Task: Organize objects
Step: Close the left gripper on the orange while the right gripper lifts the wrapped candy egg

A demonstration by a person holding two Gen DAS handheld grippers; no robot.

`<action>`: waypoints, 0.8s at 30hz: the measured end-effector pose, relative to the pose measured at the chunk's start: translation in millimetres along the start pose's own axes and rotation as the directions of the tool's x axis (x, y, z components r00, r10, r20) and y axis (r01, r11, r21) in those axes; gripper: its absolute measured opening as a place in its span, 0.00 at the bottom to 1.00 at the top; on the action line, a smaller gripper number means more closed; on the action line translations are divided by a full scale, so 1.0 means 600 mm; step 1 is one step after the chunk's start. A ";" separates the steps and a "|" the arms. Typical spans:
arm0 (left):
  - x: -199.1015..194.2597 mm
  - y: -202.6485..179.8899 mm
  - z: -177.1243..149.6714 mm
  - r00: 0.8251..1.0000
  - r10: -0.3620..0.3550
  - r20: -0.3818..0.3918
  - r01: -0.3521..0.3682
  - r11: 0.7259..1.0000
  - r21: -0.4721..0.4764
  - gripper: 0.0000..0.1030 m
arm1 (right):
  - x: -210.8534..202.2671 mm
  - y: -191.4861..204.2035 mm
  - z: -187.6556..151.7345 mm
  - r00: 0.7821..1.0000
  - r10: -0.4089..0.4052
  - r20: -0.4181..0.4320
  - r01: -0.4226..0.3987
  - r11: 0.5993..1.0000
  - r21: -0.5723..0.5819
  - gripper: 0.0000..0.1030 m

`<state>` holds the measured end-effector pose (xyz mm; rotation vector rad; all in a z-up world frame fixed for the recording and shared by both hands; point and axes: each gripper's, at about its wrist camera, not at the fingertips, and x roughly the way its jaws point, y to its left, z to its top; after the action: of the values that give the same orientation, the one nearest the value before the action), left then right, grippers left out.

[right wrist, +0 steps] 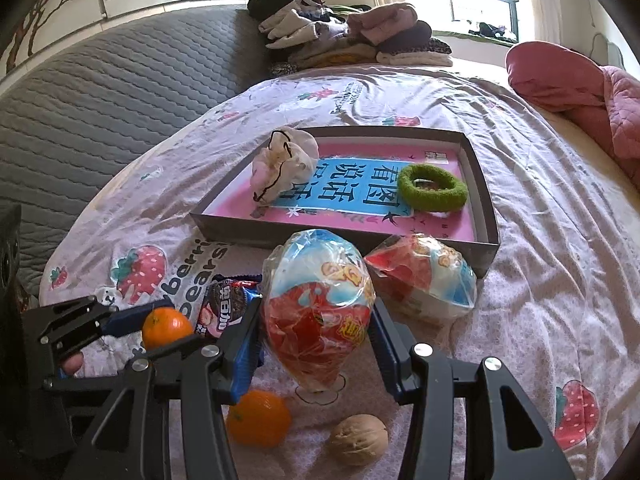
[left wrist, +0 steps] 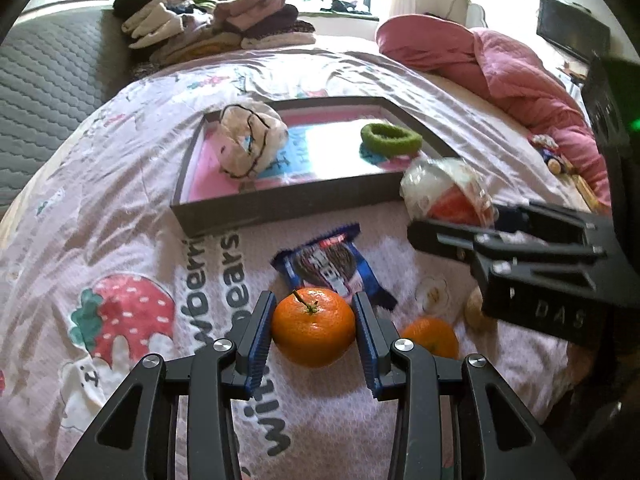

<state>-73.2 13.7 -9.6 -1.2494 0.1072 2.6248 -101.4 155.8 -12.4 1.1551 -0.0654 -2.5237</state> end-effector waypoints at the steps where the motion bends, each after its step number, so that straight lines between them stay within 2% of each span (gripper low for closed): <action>1: -0.001 0.002 0.005 1.000 0.009 0.006 -0.009 1.000 -0.007 0.38 | -0.001 0.001 0.000 1.000 0.000 0.002 0.000 1.000 -0.001 0.49; 6: 0.003 0.012 0.022 0.999 0.052 0.015 -0.052 0.998 -0.028 0.39 | -0.006 0.001 0.003 1.000 -0.009 0.018 0.009 1.000 0.002 0.49; 11: 0.002 0.026 0.038 0.997 0.068 0.032 -0.066 0.996 -0.065 0.38 | -0.015 0.005 0.012 0.999 -0.007 0.044 0.007 1.000 0.006 0.49; 16: 0.000 0.033 0.052 0.995 0.087 0.057 -0.082 0.992 -0.091 0.39 | -0.026 0.016 0.022 0.993 -0.068 0.096 0.072 0.997 -0.034 0.49; 24: -0.011 0.046 0.076 0.983 0.143 0.114 -0.127 0.982 -0.138 0.39 | -0.037 0.019 0.039 0.986 -0.084 0.142 0.089 0.996 -0.031 0.49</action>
<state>-110.3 -6.9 23.5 -1.1530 -0.0015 2.8604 -102.0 150.0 21.3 0.9850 -0.0043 -2.6679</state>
